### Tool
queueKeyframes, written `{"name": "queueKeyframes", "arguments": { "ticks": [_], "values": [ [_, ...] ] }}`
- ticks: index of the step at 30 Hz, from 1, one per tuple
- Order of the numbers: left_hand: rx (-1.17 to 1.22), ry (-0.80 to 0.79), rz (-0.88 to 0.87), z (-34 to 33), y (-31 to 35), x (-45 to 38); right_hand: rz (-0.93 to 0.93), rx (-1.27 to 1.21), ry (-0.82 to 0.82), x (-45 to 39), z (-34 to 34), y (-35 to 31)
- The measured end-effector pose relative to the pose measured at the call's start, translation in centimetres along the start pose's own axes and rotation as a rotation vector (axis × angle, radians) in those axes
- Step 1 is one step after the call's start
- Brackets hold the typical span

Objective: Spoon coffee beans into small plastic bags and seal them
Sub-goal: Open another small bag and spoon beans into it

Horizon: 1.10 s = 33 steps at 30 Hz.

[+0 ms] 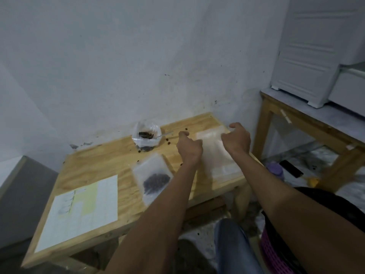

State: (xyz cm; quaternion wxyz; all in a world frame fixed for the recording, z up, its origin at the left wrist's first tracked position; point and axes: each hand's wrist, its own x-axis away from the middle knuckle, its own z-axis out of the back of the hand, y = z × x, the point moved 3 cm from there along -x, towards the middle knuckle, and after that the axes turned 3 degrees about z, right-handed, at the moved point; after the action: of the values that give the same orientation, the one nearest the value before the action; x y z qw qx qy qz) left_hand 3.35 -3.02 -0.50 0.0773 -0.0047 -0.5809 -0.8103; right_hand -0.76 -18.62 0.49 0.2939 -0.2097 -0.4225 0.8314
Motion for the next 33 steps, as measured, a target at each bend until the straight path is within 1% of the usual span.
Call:
{"name": "queueKeyframes", "arguments": {
  "ticks": [2, 5, 8, 9, 11, 13, 15, 17, 19, 22, 26, 27, 29, 31, 33],
  "values": [
    [0.137, 0.011, 0.043, 0.7, 0.8, -0.5, -0.019, -0.168, -0.009, -0.3, 0.5, -0.8],
    [0.295, 0.018, 0.071, 2.3, 2.3, -1.1, 0.006, -0.329, -0.072, -0.5, 1.2, -2.9],
    [0.497, -0.074, 0.104, 4.3, 3.5, -1.7, 0.054, -0.498, -0.185, -0.2, 1.6, -5.9],
    [0.552, -0.110, 0.084, 5.1, 3.9, -1.8, 0.062, -0.555, -0.236, 0.1, 1.7, -7.0],
    [0.571, -0.141, -0.009, 7.0, 4.4, -2.0, 0.070, -0.618, -0.355, 0.3, 1.6, -9.1],
    [0.539, -0.145, -0.118, 8.9, 4.8, -2.0, 0.129, -0.586, -0.455, 0.6, 1.5, -11.1],
    [0.507, -0.145, -0.194, 10.8, 5.1, -2.3, 0.237, -0.467, -0.527, 1.0, 1.1, -12.9],
    [0.476, -0.131, -0.226, 12.5, 5.2, -2.4, 0.316, -0.370, -0.598, 1.8, 0.9, -14.6],
    [0.464, -0.101, -0.234, 14.0, 5.2, -2.4, 0.350, -0.312, -0.668, 2.7, 0.5, -15.9],
    [0.420, -0.021, -0.287, 15.8, 5.1, -2.5, 0.384, -0.239, -0.690, 3.8, -0.7, -17.2],
    [0.236, 0.209, -0.455, 17.4, 4.6, -2.2, 0.411, -0.302, -0.641, 5.3, -2.8, -18.4],
    [0.220, 0.236, -0.478, 17.7, 4.6, -1.9, 0.417, -0.319, -0.626, 5.6, -3.3, -18.7],
    [0.262, 0.193, -0.460, 18.2, 4.8, -1.5, 0.425, -0.339, -0.613, 6.3, -4.0, -19.1],
    [0.326, 0.111, -0.405, 18.6, 4.8, -1.5, 0.431, -0.374, -0.614, 6.9, -4.6, -19.6],
    [0.448, 0.011, -0.347, 18.8, 4.7, -1.5, 0.439, -0.413, -0.623, 7.4, -5.0, -19.8]
  ]
}}
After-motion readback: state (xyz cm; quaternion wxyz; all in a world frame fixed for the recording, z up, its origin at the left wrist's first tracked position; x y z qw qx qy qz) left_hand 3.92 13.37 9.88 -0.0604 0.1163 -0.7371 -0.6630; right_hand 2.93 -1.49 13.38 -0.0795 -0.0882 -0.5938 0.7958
